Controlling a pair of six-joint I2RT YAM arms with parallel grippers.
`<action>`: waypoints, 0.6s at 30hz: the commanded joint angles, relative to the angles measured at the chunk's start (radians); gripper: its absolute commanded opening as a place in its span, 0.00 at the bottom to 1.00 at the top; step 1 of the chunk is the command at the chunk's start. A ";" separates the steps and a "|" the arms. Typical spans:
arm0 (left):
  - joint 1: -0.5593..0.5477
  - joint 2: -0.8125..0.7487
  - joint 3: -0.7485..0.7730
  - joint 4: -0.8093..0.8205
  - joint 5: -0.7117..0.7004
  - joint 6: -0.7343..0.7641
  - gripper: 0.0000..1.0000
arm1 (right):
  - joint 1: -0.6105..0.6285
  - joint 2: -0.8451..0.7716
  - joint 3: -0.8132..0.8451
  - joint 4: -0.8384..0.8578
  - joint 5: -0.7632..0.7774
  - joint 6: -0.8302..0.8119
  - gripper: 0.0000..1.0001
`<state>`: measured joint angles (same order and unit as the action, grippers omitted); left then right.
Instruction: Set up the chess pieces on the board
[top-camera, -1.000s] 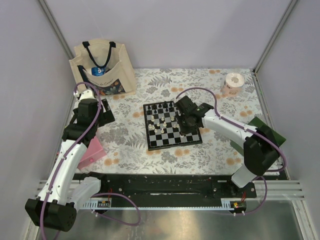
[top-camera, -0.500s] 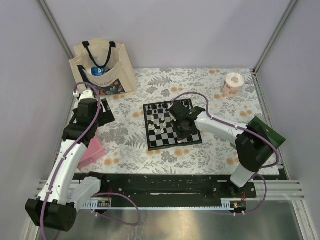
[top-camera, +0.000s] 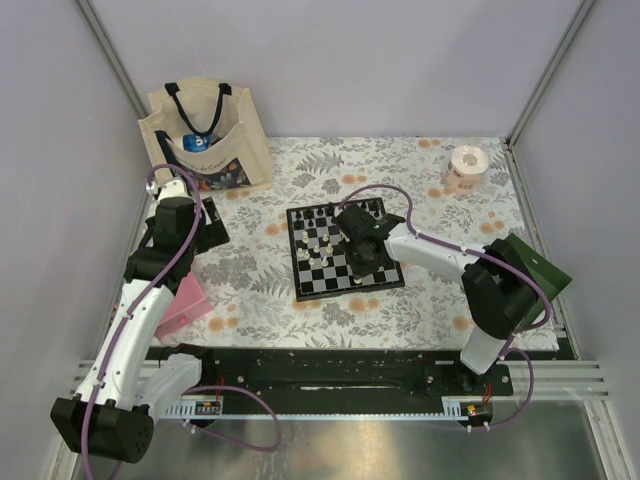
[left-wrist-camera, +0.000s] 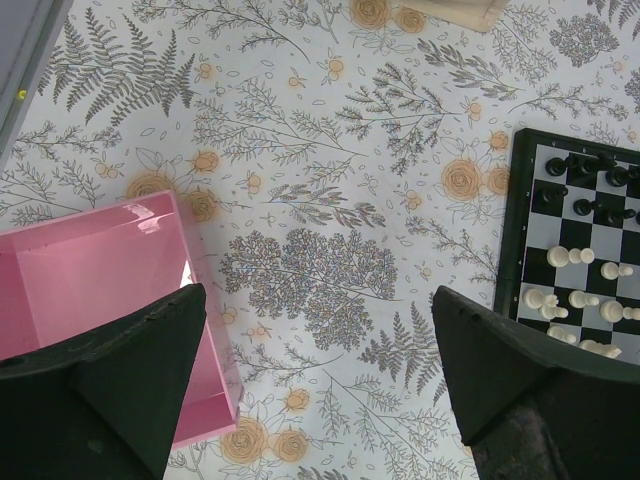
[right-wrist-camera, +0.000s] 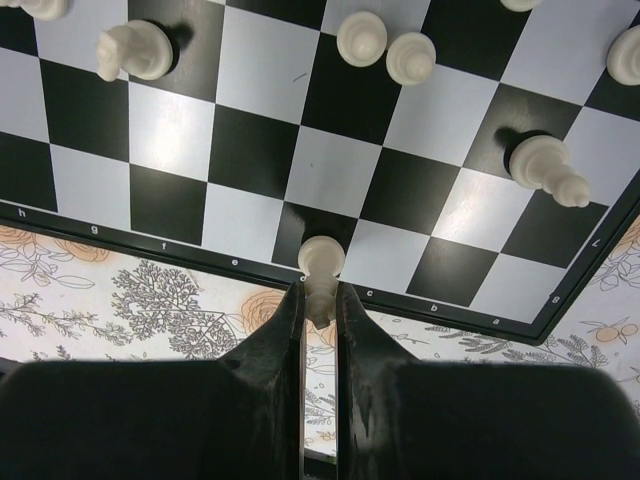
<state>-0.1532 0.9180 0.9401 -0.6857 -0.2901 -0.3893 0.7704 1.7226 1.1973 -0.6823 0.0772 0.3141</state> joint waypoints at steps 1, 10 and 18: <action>0.007 -0.008 0.005 0.045 0.016 -0.003 0.99 | 0.009 0.014 0.035 0.027 0.027 0.000 0.05; 0.009 -0.008 0.005 0.048 0.023 -0.002 0.99 | 0.007 0.029 0.018 0.043 -0.001 0.011 0.08; 0.012 -0.010 0.002 0.048 0.022 -0.002 0.99 | 0.009 0.017 0.018 0.037 -0.024 0.014 0.22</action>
<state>-0.1490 0.9180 0.9401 -0.6857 -0.2832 -0.3893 0.7704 1.7401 1.2041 -0.6689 0.0841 0.3183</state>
